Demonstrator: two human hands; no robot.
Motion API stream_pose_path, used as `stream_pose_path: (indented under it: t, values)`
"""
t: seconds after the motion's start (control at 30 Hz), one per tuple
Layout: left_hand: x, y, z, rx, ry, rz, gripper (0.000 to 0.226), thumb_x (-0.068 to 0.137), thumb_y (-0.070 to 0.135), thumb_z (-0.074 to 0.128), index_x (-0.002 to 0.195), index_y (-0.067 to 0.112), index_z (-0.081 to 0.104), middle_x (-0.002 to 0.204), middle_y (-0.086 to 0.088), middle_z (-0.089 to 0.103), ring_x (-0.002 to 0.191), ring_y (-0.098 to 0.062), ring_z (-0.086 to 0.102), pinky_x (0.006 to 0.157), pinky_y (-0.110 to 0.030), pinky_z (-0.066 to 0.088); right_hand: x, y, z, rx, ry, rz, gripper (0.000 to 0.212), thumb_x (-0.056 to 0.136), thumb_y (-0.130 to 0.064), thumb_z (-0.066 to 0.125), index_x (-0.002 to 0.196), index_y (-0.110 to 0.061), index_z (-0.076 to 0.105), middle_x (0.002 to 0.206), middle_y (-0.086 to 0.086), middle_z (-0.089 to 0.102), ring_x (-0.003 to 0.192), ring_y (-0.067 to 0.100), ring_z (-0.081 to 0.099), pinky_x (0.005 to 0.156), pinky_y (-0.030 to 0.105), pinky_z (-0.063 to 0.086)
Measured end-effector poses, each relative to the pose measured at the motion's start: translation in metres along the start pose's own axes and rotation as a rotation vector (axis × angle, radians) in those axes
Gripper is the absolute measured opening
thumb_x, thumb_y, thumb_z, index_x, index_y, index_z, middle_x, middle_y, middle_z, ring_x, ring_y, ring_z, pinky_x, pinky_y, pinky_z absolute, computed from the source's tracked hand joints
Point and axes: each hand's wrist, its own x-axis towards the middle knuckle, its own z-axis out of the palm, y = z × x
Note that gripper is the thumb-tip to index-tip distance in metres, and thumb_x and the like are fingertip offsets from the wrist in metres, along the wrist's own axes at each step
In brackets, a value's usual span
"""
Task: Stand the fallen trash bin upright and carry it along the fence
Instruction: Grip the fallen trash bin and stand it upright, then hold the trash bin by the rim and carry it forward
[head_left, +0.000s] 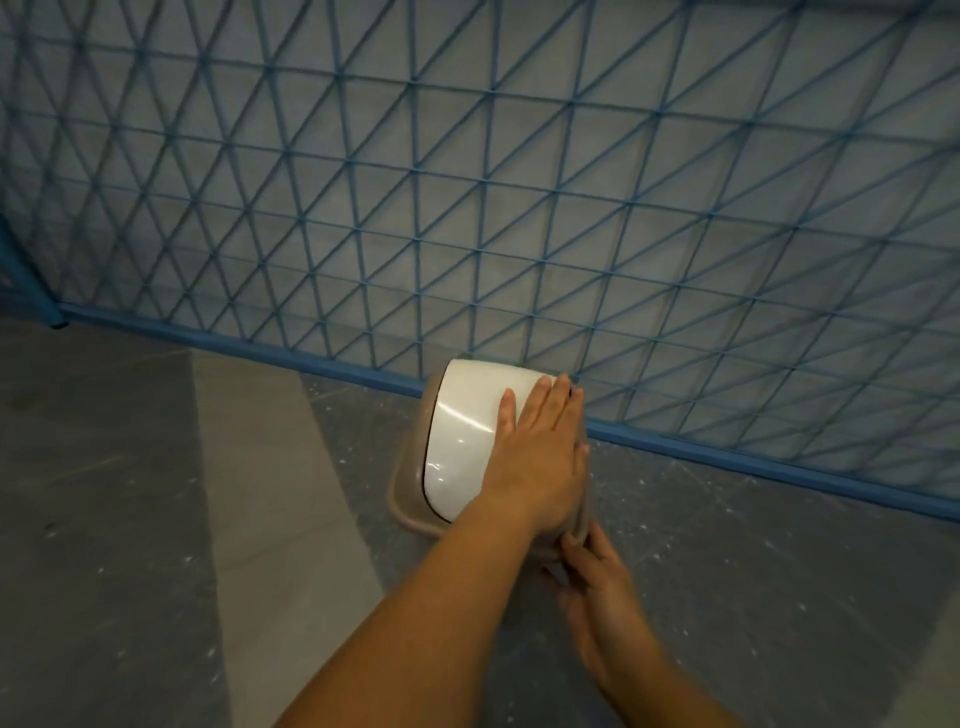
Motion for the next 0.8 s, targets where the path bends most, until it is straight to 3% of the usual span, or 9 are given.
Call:
stream_pose_path:
  t: [0.27,0.43,0.5,0.63,0.77,0.8]
  values:
    - [0.002,0.003,0.016,0.077,0.064,-0.013,0.061,0.098,0.035,0.020,0.153,0.018,-0.001,0.163,0.001,-0.003,0.149,-0.016,-0.011,0.115,-0.043,-0.018,0.001,0.001,-0.006,-0.069,-0.019,-0.024,0.046,0.089,-0.017,0.053,0.135,-0.022,0.049,0.128,0.005,0.063,0.119,0.026,0.058,0.106,0.047,0.041]
    - [0.001,-0.008,0.004,-0.186,0.107,-0.013,0.059,0.097,0.034,0.023,0.153,0.022,0.006,0.163,0.003,0.004,0.149,-0.011,-0.007,0.114,-0.034,-0.019,0.001,0.000,-0.007,-0.089,-0.030,-0.021,0.042,0.089,-0.012,0.052,0.130,-0.021,0.054,0.121,0.002,0.068,0.109,0.019,0.064,0.082,0.031,0.050]
    - [-0.008,-0.027,-0.003,-0.291,0.239,-0.159,0.056,0.098,0.031,0.026,0.152,0.024,0.013,0.162,0.004,0.010,0.149,-0.012,-0.002,0.117,-0.034,-0.014,0.003,-0.007,-0.007,-0.091,-0.026,-0.021,0.040,0.090,-0.009,0.049,0.129,-0.018,0.056,0.121,0.005,0.068,0.105,0.020,0.064,0.080,0.032,0.050]
    - [-0.032,-0.076,-0.017,-0.647,0.429,-0.557,0.050,0.098,0.025,0.034,0.148,0.022,0.031,0.158,-0.004,0.027,0.147,-0.023,0.019,0.121,-0.047,0.013,0.010,-0.028,-0.006,-0.299,0.128,-0.145,0.047,0.094,-0.016,0.050,0.140,-0.020,0.042,0.142,0.003,0.050,0.124,0.019,0.050,0.105,0.039,0.041]
    - [-0.039,-0.104,-0.024,-0.868,0.171,-0.795,0.045,0.097,0.025,0.034,0.140,0.021,0.047,0.147,-0.008,0.047,0.134,-0.027,0.042,0.114,-0.047,0.031,0.013,-0.049,0.004,-0.633,0.047,-0.414,0.045,0.095,-0.021,0.047,0.138,-0.035,0.039,0.136,-0.009,0.051,0.122,0.001,0.046,0.091,0.005,0.038]
    - [-0.041,-0.106,-0.024,-0.884,0.120,-0.817,0.043,0.096,0.025,0.036,0.137,0.020,0.051,0.141,-0.010,0.052,0.128,-0.028,0.048,0.111,-0.047,0.036,0.016,-0.053,0.006,-0.697,0.027,-0.451,0.043,0.096,-0.019,0.045,0.134,-0.039,0.039,0.133,-0.012,0.052,0.120,-0.001,0.047,0.090,0.002,0.038]
